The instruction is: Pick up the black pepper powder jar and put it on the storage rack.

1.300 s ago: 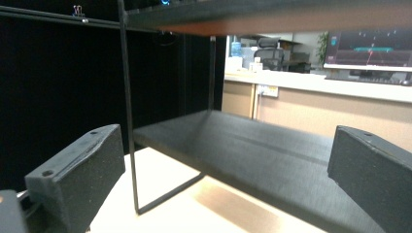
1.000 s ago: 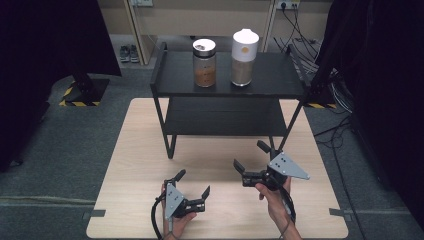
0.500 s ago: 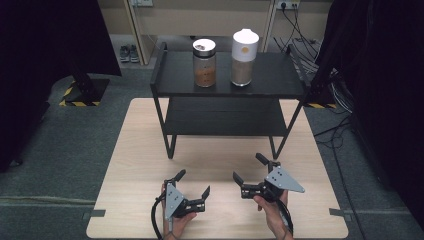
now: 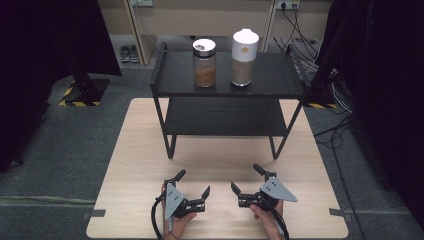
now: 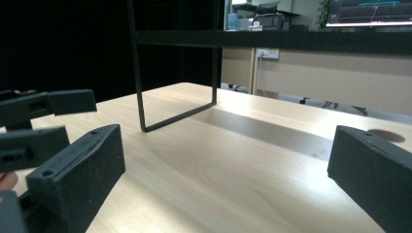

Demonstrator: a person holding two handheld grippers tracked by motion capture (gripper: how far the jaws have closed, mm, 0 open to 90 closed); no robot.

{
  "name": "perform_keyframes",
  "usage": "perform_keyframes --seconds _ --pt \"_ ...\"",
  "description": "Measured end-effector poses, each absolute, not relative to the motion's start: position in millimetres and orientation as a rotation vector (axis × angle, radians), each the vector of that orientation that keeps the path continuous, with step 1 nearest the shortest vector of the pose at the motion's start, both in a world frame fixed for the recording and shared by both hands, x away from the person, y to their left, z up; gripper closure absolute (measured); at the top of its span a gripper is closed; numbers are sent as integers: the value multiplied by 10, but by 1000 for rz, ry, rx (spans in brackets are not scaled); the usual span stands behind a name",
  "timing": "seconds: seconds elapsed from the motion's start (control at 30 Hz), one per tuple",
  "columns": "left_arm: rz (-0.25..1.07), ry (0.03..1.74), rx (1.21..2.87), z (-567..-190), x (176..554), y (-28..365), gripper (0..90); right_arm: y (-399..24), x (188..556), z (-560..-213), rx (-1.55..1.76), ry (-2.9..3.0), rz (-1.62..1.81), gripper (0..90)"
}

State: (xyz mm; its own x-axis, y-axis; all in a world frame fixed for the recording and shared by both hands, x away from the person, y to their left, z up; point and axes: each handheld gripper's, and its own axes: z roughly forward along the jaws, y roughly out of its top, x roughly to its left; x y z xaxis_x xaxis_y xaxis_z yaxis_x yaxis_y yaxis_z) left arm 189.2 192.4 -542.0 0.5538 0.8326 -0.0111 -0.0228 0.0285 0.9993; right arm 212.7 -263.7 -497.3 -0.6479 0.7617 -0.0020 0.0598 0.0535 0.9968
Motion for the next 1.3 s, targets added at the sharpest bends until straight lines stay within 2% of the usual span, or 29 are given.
perform_keyframes --seconds 1.3 --pt "764 753 1396 -5422 1892 1930 2 -2600 2018 -5220 808 1768 1650 5"
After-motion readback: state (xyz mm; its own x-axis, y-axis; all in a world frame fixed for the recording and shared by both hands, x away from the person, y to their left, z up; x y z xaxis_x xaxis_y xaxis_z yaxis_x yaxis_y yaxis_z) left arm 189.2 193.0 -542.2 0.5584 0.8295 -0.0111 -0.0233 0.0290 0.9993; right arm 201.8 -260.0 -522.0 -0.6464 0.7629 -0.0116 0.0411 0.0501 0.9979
